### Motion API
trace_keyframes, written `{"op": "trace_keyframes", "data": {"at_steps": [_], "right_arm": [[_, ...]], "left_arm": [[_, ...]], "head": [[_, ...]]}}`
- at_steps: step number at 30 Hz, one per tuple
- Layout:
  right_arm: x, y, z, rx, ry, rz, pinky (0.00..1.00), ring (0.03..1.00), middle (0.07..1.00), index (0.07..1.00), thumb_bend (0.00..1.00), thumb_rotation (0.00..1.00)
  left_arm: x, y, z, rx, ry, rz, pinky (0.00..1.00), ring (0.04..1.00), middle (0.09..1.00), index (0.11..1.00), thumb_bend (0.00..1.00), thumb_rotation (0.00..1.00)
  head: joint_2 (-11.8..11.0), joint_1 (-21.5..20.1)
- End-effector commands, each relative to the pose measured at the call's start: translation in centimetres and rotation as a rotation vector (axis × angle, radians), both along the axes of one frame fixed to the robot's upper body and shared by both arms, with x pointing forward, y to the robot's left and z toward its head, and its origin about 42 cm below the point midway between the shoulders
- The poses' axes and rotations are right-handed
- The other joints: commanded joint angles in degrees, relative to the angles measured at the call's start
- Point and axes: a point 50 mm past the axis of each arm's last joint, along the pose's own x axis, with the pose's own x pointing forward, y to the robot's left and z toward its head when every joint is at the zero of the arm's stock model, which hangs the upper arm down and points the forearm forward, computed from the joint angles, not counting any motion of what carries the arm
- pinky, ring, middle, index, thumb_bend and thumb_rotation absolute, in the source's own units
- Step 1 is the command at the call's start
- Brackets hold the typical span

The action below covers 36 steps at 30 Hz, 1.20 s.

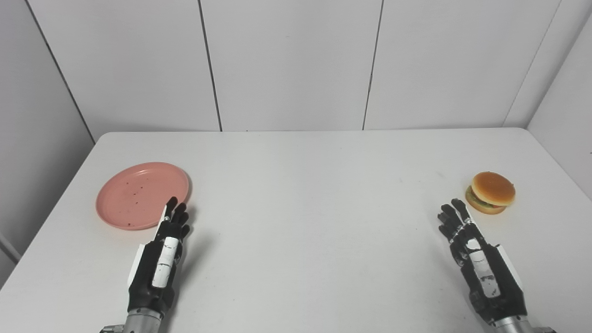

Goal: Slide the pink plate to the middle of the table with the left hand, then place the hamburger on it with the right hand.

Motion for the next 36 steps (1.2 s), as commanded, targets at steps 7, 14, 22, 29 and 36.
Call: {"op": "trace_keyframes", "data": {"at_steps": [7, 14, 22, 29, 36], "right_arm": [[1.83, -0.30, 0.06, -0.009, 0.005, -0.008, 1.00, 0.969, 0.961, 0.984, 0.87, 0.84], [1.81, -0.30, 0.06, -0.017, 0.000, -0.006, 1.00, 0.970, 0.962, 0.986, 0.86, 0.84], [1.87, -0.34, -0.02, -0.010, -0.001, -0.007, 1.00, 0.972, 0.961, 0.986, 0.87, 0.83], [1.83, -0.36, 0.01, -0.004, -0.004, -0.013, 1.00, 0.971, 0.957, 0.987, 0.87, 0.83], [1.84, -0.27, 0.11, -0.004, -0.007, -0.013, 1.00, 0.973, 0.962, 0.996, 0.86, 0.83]], "left_arm": [[0.54, 0.01, 1.26, 0.004, -0.055, -0.012, 1.00, 0.990, 1.000, 1.000, 0.81, 0.86], [0.51, 0.02, 1.32, -0.001, -0.046, -0.013, 1.00, 0.988, 1.000, 1.000, 0.82, 0.84], [0.48, 0.00, 1.34, -0.001, -0.045, -0.014, 1.00, 0.995, 1.000, 1.000, 0.83, 0.84], [0.47, -0.03, 1.33, 0.002, -0.048, -0.015, 1.00, 0.999, 1.000, 1.000, 0.82, 0.85], [0.48, -0.05, 1.30, 0.002, -0.044, -0.015, 1.00, 1.000, 1.000, 1.000, 0.81, 0.85]], "head": [[0.01, 0.06], [-0.01, 0.01], [-0.15, -0.01], [-0.12, 0.15], [-0.22, 0.27]]}}
